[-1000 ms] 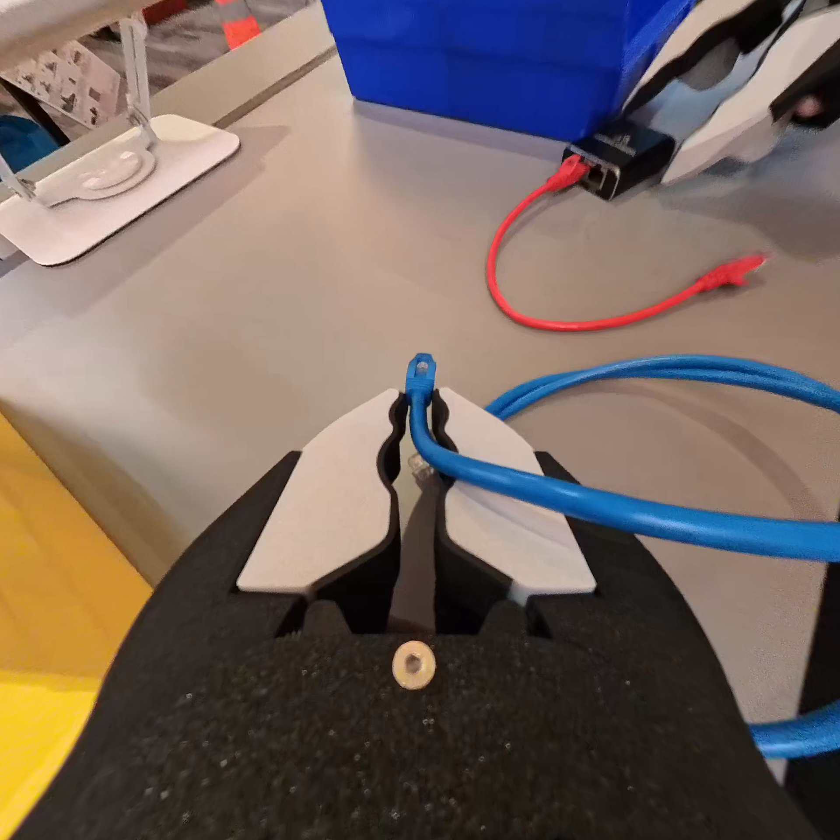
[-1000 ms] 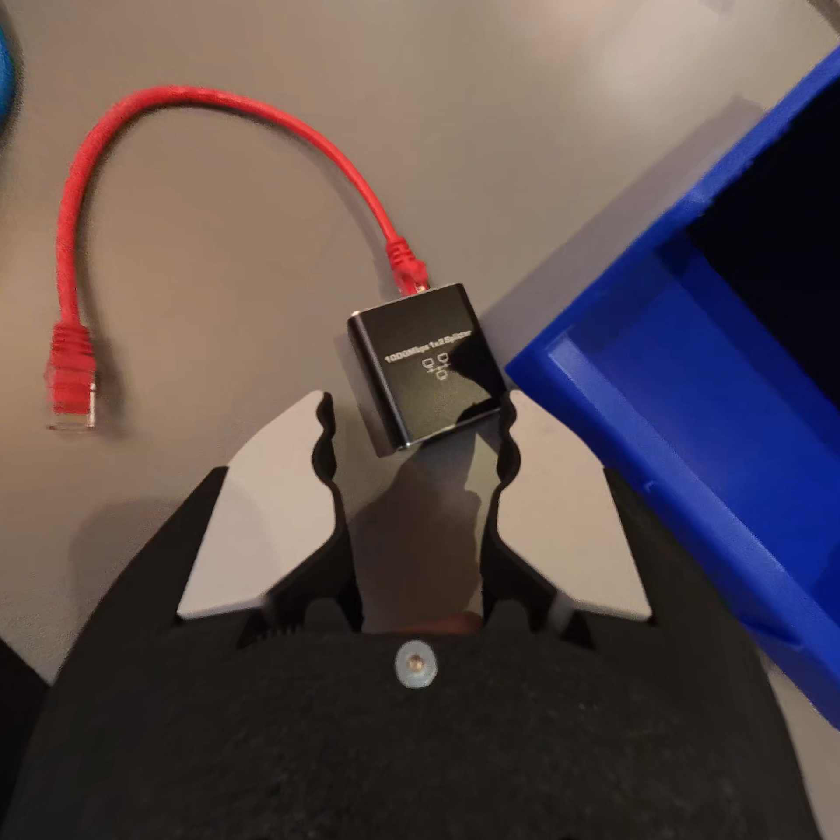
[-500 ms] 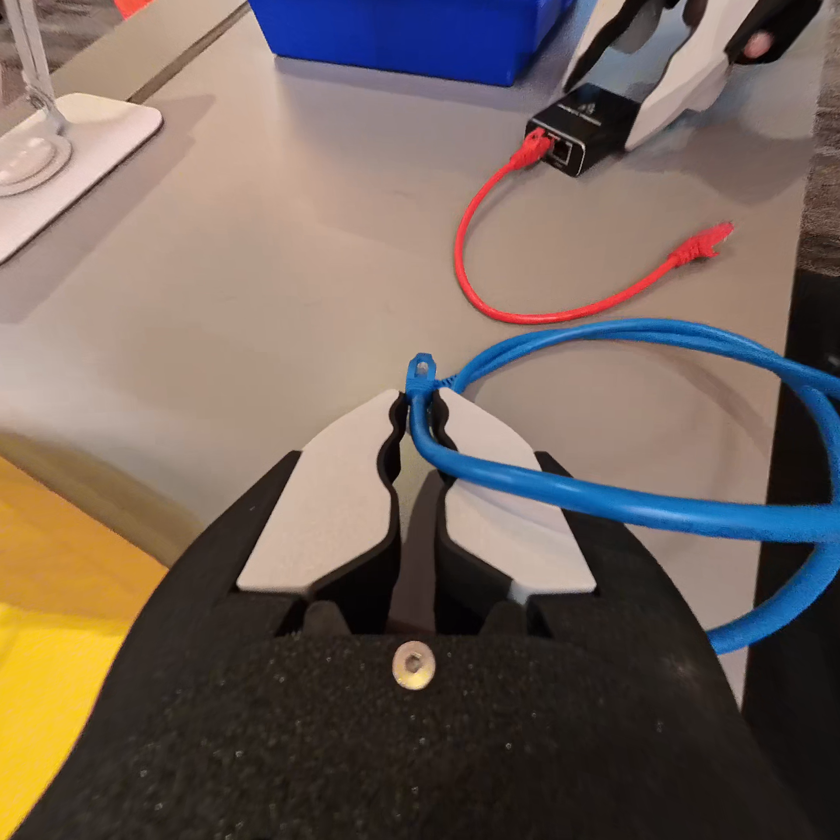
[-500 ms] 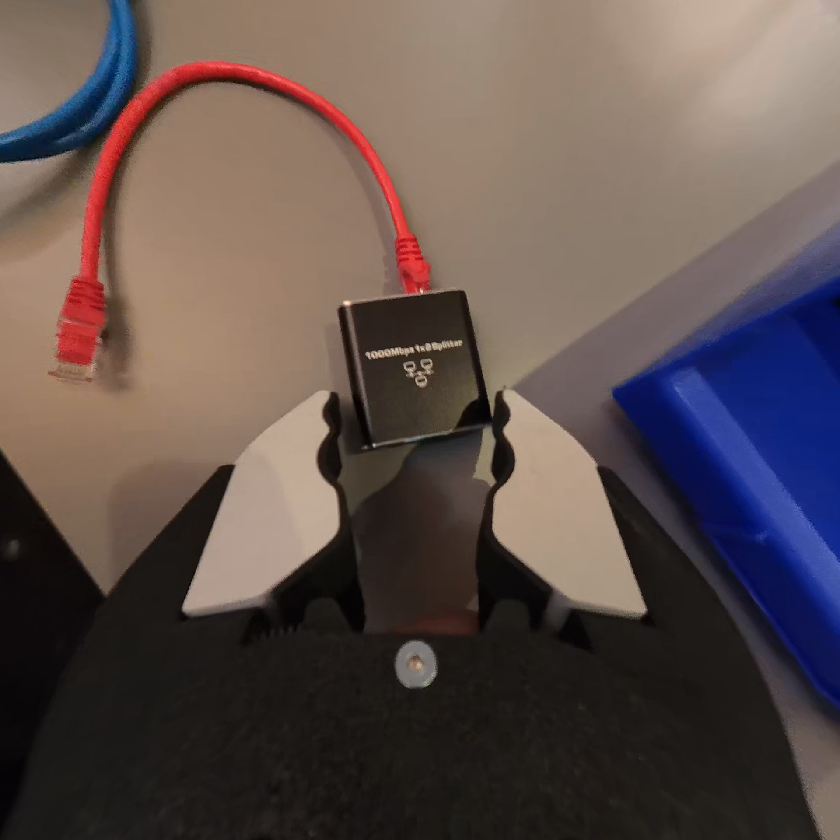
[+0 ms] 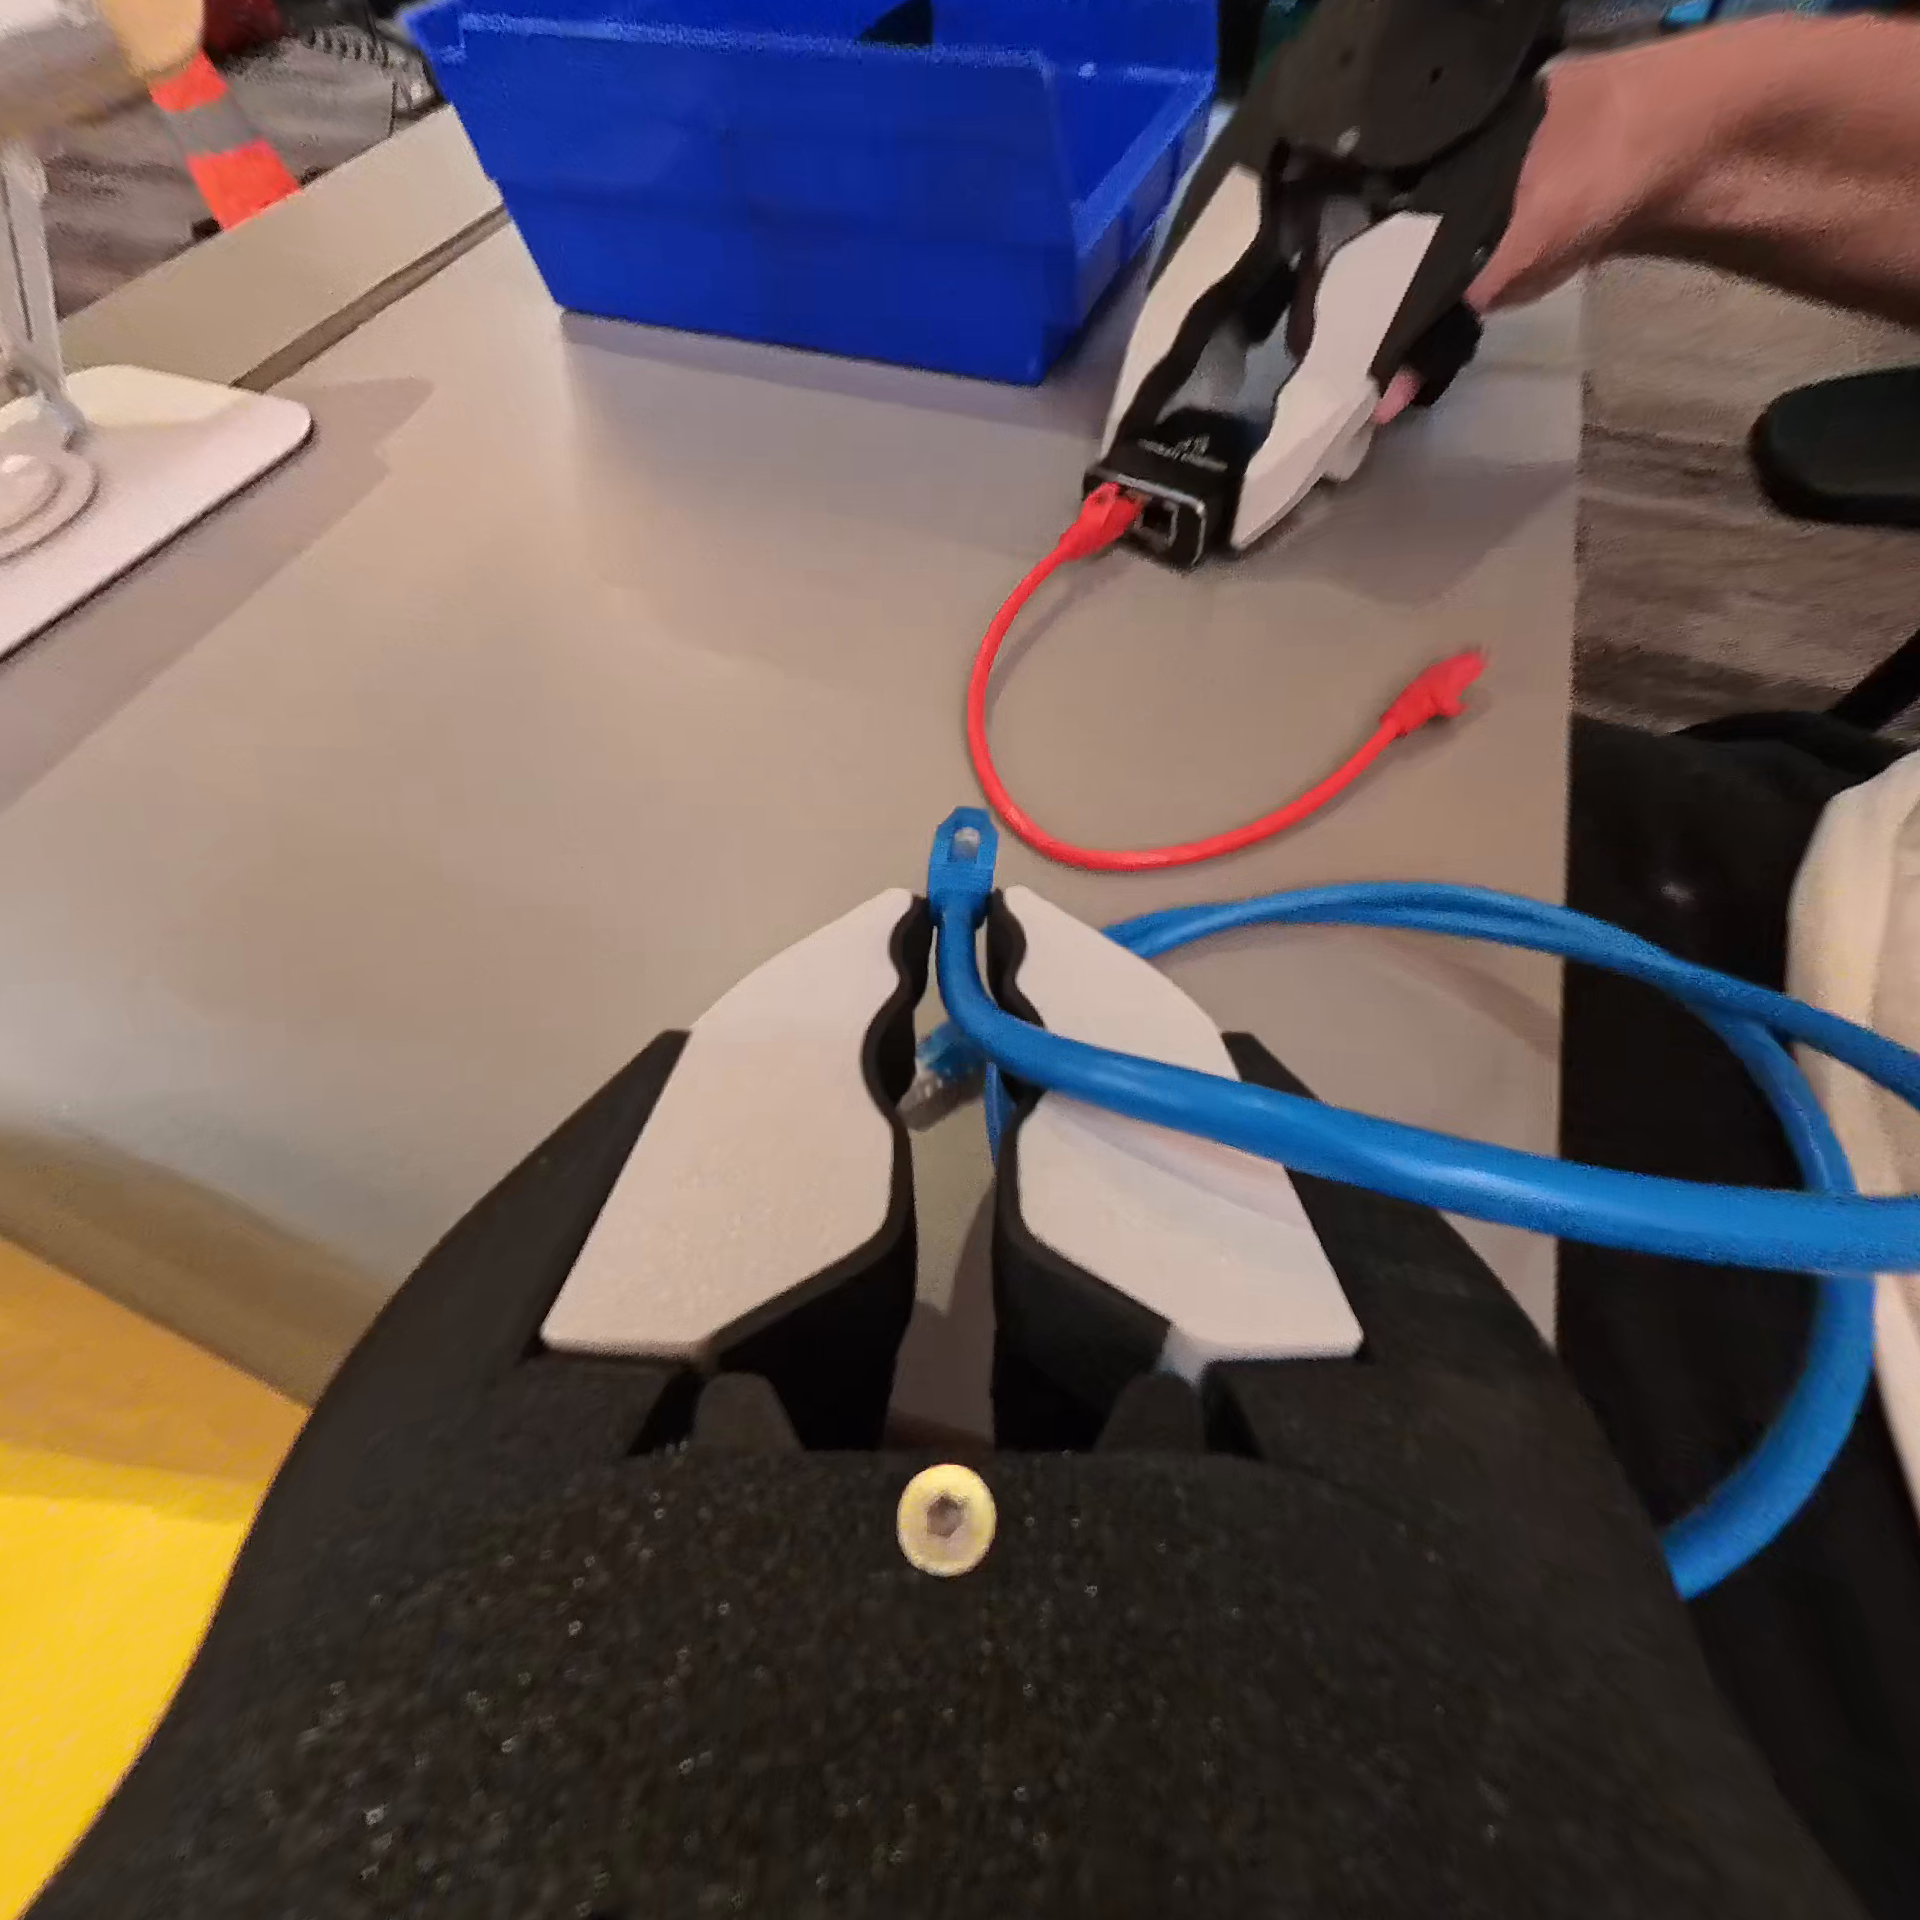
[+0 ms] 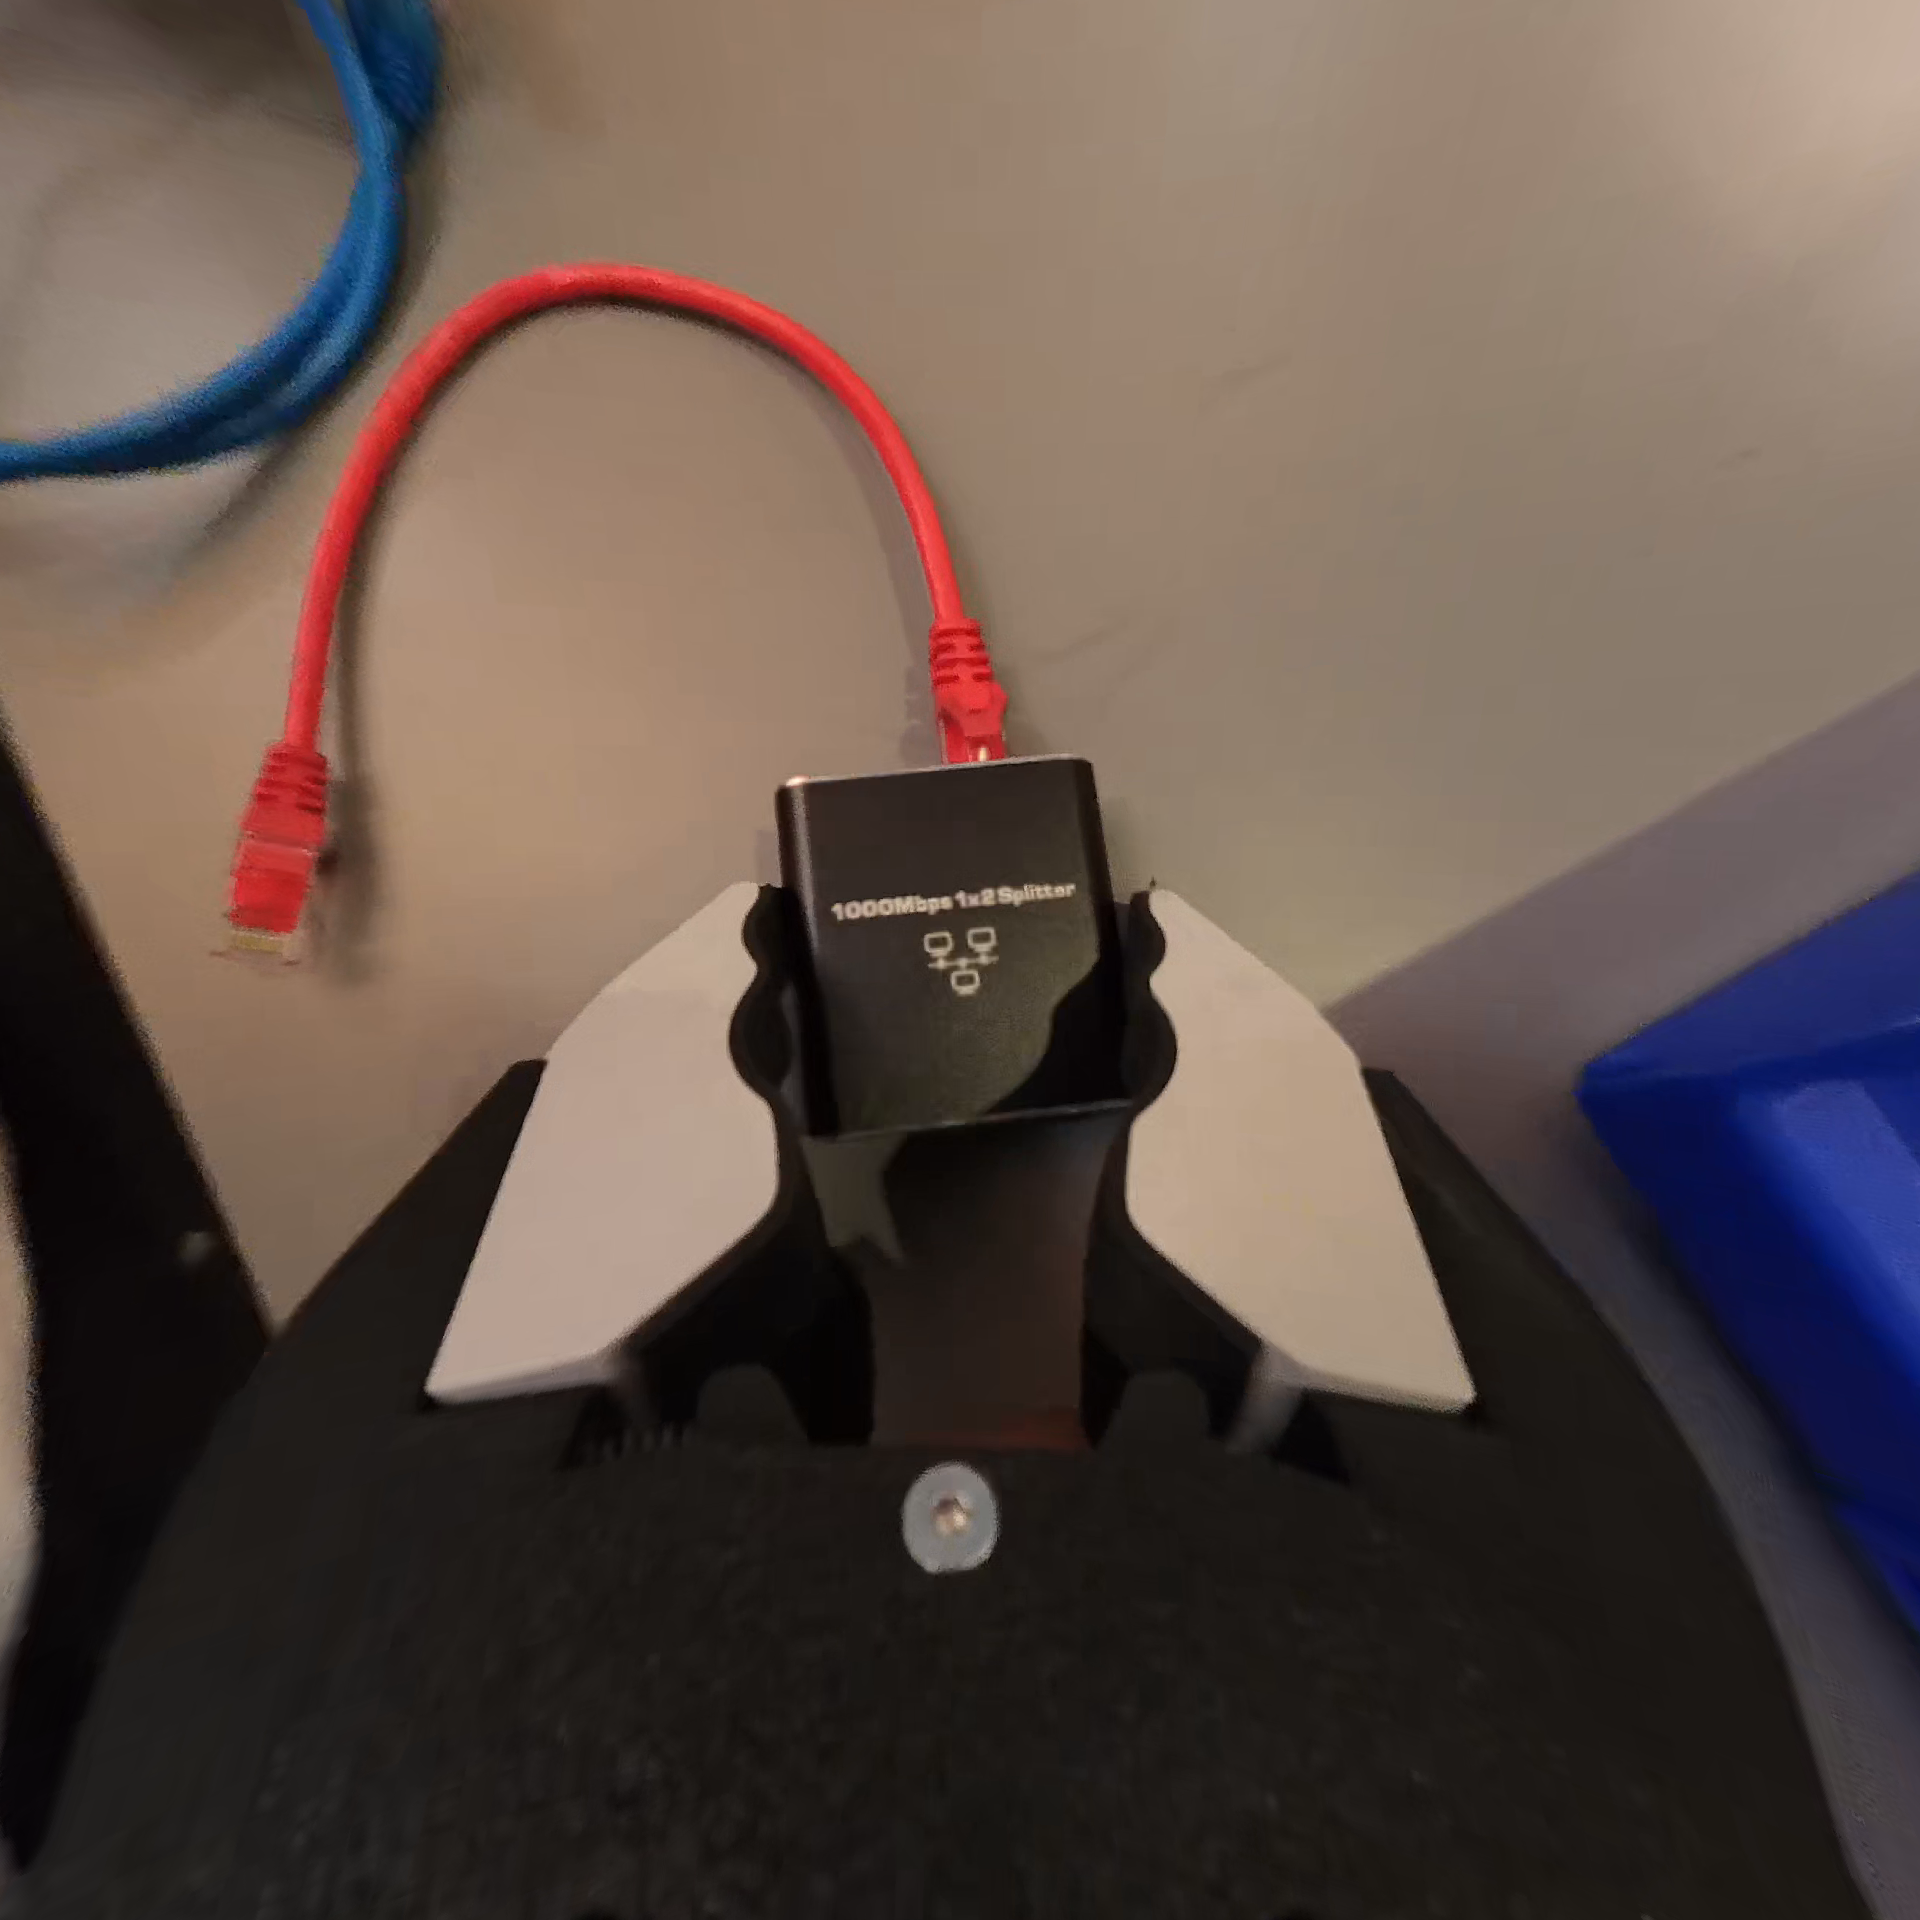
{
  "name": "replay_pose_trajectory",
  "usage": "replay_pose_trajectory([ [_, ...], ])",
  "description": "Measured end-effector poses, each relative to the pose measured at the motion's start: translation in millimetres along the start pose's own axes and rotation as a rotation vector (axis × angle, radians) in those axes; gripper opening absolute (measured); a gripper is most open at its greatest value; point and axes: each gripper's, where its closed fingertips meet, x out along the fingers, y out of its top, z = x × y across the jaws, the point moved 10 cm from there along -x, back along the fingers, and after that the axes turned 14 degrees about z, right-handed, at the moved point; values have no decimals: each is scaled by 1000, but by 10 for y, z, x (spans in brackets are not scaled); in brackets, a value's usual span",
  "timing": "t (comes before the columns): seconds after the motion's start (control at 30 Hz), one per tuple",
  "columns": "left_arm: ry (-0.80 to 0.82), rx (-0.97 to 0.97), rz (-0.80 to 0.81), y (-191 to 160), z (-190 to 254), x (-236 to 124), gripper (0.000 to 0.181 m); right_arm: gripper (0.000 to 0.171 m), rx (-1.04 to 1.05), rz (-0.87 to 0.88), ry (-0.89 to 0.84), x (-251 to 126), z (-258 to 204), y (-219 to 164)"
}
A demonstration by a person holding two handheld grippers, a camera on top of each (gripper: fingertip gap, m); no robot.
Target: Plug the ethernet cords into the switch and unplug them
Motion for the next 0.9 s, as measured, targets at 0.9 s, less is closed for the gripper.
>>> replay_pose_trajectory([
  [0.9, -134, -226, 235, 157, 245, 463, 10, 61, 206, 516, 577, 600, -445, 1001],
])
